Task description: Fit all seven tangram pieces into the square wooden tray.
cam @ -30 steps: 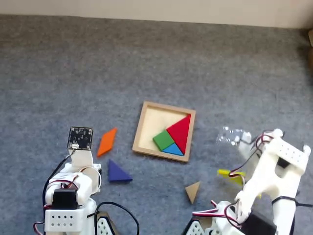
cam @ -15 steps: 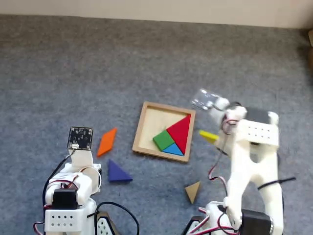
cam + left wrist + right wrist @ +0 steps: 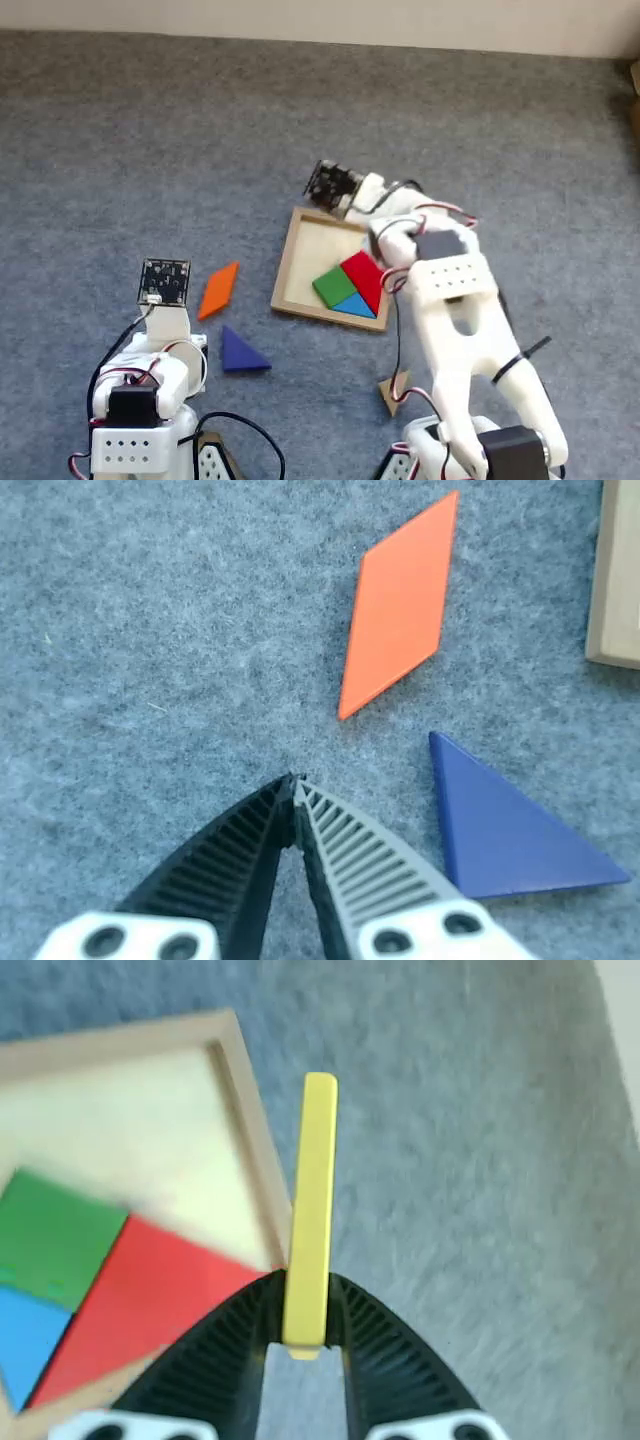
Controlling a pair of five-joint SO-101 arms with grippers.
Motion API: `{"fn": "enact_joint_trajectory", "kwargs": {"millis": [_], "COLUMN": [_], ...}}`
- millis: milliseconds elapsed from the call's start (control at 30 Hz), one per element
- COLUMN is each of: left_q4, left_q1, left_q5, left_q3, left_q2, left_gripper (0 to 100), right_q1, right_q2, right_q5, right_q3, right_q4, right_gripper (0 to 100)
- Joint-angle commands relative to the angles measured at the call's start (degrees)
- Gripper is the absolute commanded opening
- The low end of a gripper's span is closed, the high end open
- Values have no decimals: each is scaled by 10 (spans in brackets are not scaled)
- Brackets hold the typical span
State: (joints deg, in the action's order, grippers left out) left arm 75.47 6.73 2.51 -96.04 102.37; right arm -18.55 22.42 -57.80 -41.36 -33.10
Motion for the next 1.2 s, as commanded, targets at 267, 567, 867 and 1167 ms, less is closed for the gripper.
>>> {"fn": "enact_joint_trajectory", "kwargs": {"millis": [267, 567, 867, 1167], "left_q4": [2, 2, 2, 2], "left_q1": [7, 7, 7, 7], "left_q5": [4, 4, 4, 4], "left_q3": [-11, -11, -11, -11], "left_q2": [24, 24, 24, 24], "left_gripper": [7, 7, 7, 7], "right_q1": [-44, -40, -53, -71], "right_q2": [-86, -176, -176, -175], "right_q5": [3, 3, 3, 5], "right_q3": [-28, 51, 49, 56], "right_q4": [124, 126, 123, -7], "right_gripper": [5, 5, 46, 122]}}
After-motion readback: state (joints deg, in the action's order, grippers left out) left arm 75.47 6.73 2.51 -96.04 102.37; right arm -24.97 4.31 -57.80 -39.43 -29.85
